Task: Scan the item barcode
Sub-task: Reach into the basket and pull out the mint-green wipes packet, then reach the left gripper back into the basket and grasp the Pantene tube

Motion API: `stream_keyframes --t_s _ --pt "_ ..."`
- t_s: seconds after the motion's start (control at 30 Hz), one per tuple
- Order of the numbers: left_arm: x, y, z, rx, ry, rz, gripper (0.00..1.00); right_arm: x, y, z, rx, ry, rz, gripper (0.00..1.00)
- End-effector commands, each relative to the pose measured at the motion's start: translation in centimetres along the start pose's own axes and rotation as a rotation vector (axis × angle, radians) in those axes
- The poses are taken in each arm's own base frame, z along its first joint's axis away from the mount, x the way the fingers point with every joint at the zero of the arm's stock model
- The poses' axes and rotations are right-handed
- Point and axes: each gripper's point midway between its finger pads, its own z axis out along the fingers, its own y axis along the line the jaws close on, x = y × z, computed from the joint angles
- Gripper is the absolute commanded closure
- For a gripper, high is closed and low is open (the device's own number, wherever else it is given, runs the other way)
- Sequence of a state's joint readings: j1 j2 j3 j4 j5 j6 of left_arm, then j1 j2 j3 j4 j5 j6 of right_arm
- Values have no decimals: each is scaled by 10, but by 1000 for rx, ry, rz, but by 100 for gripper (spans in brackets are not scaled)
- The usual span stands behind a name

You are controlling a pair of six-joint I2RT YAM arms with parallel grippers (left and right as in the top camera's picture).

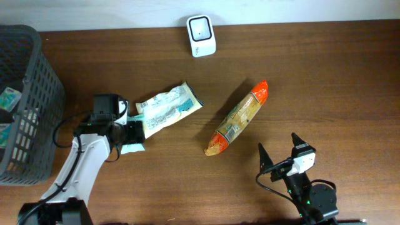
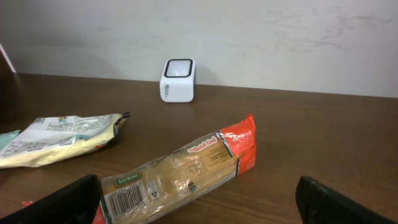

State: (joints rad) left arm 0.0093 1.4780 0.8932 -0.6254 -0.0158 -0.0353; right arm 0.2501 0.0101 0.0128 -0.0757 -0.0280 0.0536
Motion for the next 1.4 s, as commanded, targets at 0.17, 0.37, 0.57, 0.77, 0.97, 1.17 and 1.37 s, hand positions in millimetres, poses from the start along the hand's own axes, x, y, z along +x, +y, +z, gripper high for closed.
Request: stream_keyframes --t_s 0.17,0.37,0.57,0.77,0.97,1.17,1.37 --pt "-177 71 -260 -317 -692 -108 1 3 0 0 -3 3 11 1" --pt "-162 218 -307 -684 -724 -282 1 3 0 0 -3 3 11 1" --pt "-101 315 -214 -616 -386 -329 3 3 0 0 -3 3 11 1" --pt "-73 337 -112 -506 -114 -204 9 3 0 0 -3 3 11 1" --pt "-58 321 -29 -297 7 -104 21 3 0 0 -3 3 12 1" --pt "-18 327 14 -303 189 -158 27 3 0 0 -3 3 12 1" --pt "2 302 52 -160 250 -171 44 3 0 0 -3 3 11 1"
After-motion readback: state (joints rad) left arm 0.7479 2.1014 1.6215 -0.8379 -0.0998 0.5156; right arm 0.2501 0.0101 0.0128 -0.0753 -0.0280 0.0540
